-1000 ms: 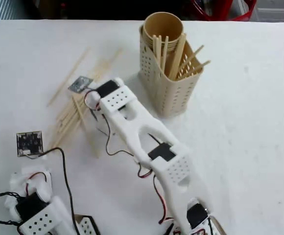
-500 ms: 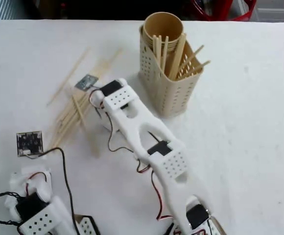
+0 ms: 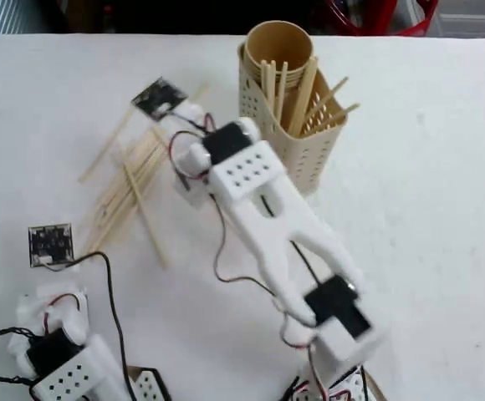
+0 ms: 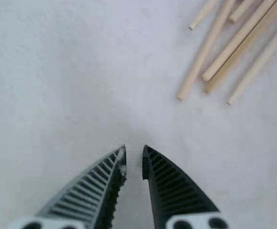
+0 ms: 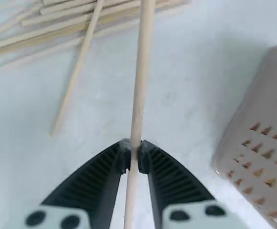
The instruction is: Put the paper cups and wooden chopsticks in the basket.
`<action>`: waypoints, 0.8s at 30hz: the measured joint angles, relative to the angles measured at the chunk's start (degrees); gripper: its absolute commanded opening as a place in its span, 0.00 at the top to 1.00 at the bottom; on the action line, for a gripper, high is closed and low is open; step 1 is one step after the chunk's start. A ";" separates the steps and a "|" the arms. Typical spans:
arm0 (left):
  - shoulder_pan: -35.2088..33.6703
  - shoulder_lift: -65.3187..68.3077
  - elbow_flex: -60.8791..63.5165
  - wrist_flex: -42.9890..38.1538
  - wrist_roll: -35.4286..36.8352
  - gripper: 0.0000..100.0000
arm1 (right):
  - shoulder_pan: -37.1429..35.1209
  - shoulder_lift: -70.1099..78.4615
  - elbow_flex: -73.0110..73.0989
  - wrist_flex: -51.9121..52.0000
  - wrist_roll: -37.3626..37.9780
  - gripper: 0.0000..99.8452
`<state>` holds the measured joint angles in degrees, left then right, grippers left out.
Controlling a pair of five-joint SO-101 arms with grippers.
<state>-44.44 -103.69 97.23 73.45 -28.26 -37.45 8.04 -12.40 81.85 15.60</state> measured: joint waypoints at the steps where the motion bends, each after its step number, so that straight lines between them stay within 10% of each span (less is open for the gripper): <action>1: 0.00 0.00 0.00 0.00 0.00 0.92 | 0.88 -3.69 2.02 -1.05 -0.26 0.98; 13: 0.00 0.00 0.00 0.00 0.00 0.92 | 7.82 -46.42 5.89 -21.36 -5.98 0.98; 24: 0.00 0.00 0.00 0.00 0.00 0.92 | 19.52 -36.22 17.32 -43.87 -5.98 0.98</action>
<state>-44.44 -103.69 97.23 73.45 -28.26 -17.93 -28.18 4.92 37.98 9.63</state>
